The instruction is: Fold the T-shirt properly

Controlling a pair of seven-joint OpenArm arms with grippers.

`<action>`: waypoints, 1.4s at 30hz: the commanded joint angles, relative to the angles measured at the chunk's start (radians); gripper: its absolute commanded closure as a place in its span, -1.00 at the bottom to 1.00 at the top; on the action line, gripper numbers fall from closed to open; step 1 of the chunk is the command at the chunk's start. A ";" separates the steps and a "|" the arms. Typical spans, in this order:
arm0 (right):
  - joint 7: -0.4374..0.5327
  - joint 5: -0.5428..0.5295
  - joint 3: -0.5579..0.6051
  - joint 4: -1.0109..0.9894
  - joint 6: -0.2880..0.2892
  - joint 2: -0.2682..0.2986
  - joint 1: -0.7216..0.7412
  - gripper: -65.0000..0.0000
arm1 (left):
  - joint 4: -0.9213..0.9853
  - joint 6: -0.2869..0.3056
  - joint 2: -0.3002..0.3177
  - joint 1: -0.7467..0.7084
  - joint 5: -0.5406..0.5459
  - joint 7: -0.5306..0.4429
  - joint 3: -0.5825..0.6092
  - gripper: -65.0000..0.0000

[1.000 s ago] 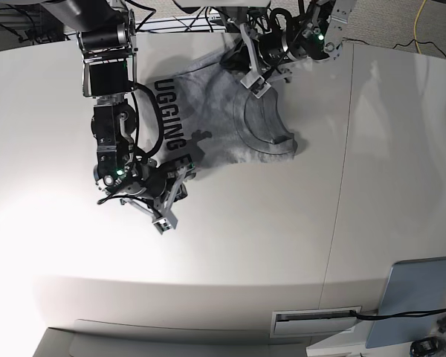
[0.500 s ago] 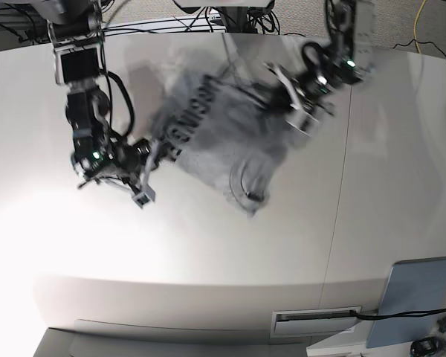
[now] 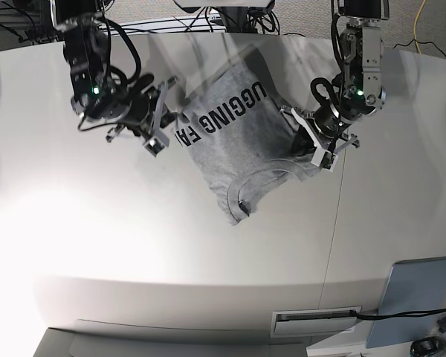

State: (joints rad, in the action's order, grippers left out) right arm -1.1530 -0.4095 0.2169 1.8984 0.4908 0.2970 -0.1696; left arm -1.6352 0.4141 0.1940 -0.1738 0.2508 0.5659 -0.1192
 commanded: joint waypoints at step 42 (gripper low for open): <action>0.151 0.175 0.063 0.033 -0.188 -0.100 -0.093 0.77 | 0.174 -0.059 0.049 0.103 0.050 -0.012 -0.028 0.96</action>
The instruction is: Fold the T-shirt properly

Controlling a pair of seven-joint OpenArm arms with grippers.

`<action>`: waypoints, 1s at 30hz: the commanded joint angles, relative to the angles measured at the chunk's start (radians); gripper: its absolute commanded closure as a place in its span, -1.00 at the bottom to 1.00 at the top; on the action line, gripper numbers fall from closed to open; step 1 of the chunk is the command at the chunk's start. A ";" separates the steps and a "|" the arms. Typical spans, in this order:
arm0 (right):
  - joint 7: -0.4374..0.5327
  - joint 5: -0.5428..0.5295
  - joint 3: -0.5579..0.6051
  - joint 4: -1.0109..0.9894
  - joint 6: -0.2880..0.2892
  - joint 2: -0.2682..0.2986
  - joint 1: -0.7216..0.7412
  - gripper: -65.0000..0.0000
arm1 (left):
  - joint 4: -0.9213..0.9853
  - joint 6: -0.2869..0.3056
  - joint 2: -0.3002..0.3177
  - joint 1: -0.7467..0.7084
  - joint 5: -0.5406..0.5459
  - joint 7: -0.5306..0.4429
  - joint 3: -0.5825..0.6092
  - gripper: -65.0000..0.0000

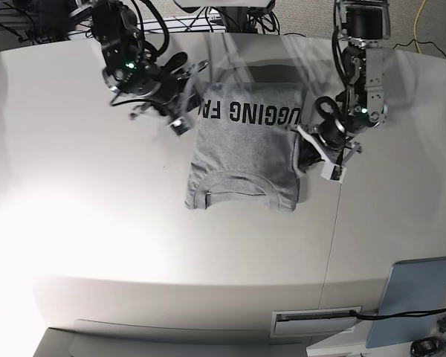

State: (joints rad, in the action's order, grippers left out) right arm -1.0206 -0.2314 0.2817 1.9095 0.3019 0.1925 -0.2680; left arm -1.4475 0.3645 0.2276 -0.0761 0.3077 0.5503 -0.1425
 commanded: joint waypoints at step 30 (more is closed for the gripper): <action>0.019 -0.149 -0.675 0.114 0.104 0.001 -0.796 0.77 | -0.383 -0.094 0.119 -1.002 0.025 -0.094 -0.005 0.87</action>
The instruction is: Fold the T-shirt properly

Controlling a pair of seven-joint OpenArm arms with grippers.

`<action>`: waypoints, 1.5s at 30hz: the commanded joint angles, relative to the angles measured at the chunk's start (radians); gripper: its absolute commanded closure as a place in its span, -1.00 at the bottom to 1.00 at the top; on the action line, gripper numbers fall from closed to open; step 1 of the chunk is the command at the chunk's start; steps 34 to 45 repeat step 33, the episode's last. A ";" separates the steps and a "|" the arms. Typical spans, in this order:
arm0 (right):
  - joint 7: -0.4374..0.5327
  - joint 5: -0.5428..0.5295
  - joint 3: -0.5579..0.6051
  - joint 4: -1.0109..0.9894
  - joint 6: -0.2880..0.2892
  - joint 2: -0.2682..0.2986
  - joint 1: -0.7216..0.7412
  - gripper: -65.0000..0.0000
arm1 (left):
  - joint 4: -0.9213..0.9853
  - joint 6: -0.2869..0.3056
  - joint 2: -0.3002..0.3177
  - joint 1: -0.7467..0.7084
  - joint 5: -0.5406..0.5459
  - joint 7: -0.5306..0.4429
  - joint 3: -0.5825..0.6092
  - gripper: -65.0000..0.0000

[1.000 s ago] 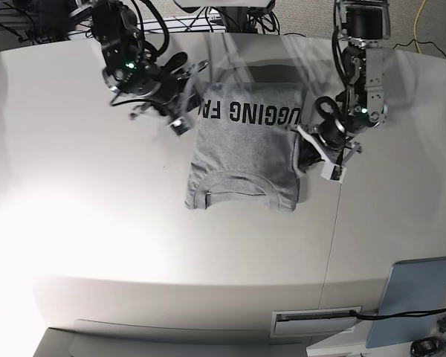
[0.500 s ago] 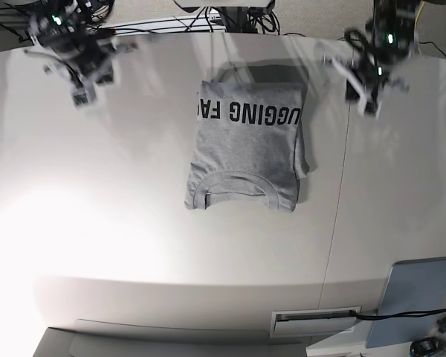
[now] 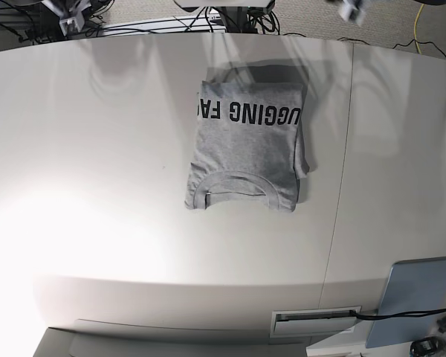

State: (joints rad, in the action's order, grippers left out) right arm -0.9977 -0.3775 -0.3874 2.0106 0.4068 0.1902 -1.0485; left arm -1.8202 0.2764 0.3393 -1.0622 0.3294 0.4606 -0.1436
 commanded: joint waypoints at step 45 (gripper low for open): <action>0.682 0.340 -0.005 -1.572 0.083 0.039 0.783 0.77 | 1.495 0.071 -0.175 0.834 -0.150 -0.306 -0.003 0.34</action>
